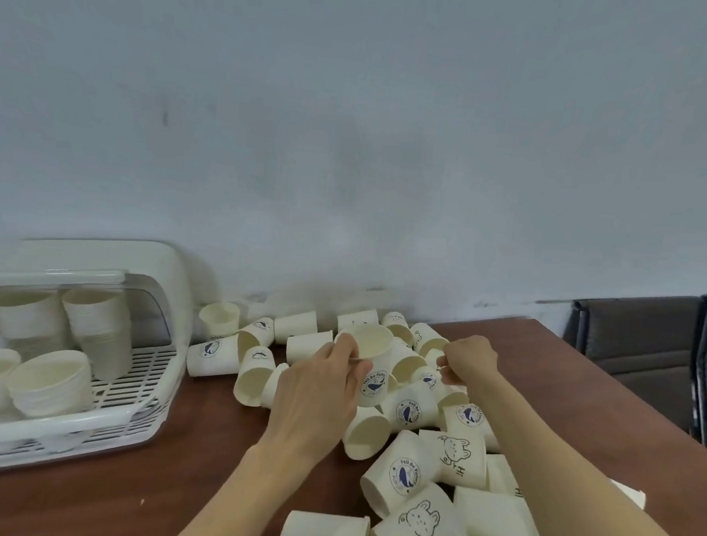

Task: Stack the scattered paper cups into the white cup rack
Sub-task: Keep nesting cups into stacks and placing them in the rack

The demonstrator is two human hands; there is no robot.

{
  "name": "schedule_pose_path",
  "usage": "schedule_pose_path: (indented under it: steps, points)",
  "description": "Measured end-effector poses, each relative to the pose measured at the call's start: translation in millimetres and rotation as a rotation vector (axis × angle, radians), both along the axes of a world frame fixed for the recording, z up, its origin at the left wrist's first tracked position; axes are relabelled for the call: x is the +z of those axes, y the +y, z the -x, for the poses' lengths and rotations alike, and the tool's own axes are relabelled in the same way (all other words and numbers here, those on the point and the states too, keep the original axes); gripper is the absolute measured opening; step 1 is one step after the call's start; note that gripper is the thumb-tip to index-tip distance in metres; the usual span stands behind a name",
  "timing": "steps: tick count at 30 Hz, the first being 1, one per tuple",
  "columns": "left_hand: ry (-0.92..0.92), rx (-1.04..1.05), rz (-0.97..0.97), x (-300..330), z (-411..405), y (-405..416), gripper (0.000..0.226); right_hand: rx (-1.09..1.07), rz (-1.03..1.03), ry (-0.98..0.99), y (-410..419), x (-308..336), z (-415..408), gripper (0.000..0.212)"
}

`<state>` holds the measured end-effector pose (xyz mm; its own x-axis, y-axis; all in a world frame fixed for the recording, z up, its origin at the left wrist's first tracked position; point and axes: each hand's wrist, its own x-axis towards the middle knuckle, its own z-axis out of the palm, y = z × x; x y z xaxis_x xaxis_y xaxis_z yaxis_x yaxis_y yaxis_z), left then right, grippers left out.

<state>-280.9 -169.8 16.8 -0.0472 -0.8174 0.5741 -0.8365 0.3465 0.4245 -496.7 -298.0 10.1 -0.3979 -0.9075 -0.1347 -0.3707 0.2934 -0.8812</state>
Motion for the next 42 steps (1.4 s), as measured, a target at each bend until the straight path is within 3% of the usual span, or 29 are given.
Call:
schedule_pose_path:
  steps: [9,12,15,17,18,20,21,23,24,25,27,29,31,36,42]
  points:
    - [0.016,-0.003,0.054,-7.6,2.7,-47.1,0.018,-0.065,-0.092,-0.511,-77.3,-6.4,-9.5,0.012]
    - [0.019,-0.001,0.073,-12.1,-0.7,-55.6,0.018,-0.111,-0.076,-0.590,-97.8,-13.5,-13.5,0.026]
    - [0.024,0.008,0.074,-15.8,-3.9,-60.6,0.018,-0.113,-0.093,-0.613,-112.1,-20.1,-18.4,0.027]
    - [0.037,0.009,0.069,-17.6,-5.7,-62.6,0.018,-0.112,-0.084,-0.543,-117.6,-19.5,-22.6,0.014]
    - [0.041,0.009,0.066,-17.9,-6.5,-63.0,0.018,-0.043,-0.057,-0.374,-120.8,-22.8,-21.2,0.014]
    - [0.044,0.007,0.063,-18.2,-8.7,-64.1,0.017,-0.015,-0.089,-0.086,-120.8,-20.9,-22.6,0.043]
    - [0.046,0.005,0.060,-18.2,-9.7,-64.4,0.017,-0.107,-0.111,-0.050,-115.7,-22.9,-24.2,0.051]
    - [0.051,0.003,0.055,-17.8,-12.1,-64.5,0.017,-0.092,-0.039,-0.008,-123.4,-27.2,-22.9,0.058]
    - [0.053,0.002,0.053,-17.7,-13.3,-64.3,0.017,-0.113,-0.057,-0.039,-125.3,-28.0,-22.9,0.058]
    - [0.056,0.002,0.052,-17.1,-14.4,-64.1,0.017,-0.165,-0.085,-0.200,-130.0,-28.2,-21.5,0.055]
    - [0.065,0.002,0.047,-16.5,-15.8,-64.0,0.018,-0.154,0.021,-0.628,-136.5,-25.4,-17.0,0.031]
    - [0.080,0.005,0.044,-15.7,-16.8,-63.6,0.018,-0.273,0.068,-0.865,-135.1,-23.4,-16.7,0.009]
    - [0.101,0.009,0.037,-14.4,-18.0,-61.4,0.018,-0.399,0.122,-0.813,-131.2,-19.0,-17.5,0.017]
    - [0.136,0.013,0.013,-9.5,-24.0,-49.5,0.018,-0.313,0.157,-0.646,-111.2,-12.3,-19.1,0.040]
    - [0.200,0.040,-0.023,-3.1,-33.2,-26.3,0.017,-0.133,0.219,-0.349,-60.4,11.7,-31.1,0.009]
